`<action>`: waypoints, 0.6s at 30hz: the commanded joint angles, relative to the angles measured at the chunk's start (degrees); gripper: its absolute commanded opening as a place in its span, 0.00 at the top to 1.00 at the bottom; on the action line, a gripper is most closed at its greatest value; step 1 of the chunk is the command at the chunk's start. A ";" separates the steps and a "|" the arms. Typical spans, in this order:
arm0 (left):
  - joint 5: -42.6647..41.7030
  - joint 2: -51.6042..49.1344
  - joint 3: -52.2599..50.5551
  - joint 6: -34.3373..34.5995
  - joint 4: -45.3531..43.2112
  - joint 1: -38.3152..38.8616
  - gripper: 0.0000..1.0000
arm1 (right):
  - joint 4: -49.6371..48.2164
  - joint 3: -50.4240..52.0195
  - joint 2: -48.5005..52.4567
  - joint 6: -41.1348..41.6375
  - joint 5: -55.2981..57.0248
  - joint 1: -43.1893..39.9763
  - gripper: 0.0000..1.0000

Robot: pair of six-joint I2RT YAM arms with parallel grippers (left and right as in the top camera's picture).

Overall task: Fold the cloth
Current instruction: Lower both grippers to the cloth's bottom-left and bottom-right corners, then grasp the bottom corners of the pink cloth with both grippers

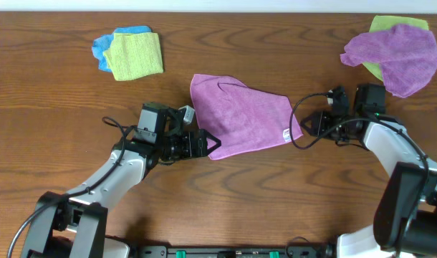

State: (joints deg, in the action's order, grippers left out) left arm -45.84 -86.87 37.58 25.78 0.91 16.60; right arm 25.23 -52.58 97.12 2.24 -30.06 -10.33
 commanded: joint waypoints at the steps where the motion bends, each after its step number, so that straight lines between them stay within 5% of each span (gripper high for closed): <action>1: 1.49 -0.04 -2.62 1.73 -1.42 -0.09 0.05 | -0.17 -1.92 1.11 -1.55 -1.49 -0.44 0.56; 18: 1.31 -0.20 -7.17 7.32 -7.72 -0.07 0.02 | -0.31 -2.49 6.60 -2.56 -1.90 -0.42 0.58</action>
State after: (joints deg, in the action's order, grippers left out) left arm -44.77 -86.87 30.76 31.97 -6.48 16.60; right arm 24.97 -54.04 102.21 0.97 -30.74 -10.33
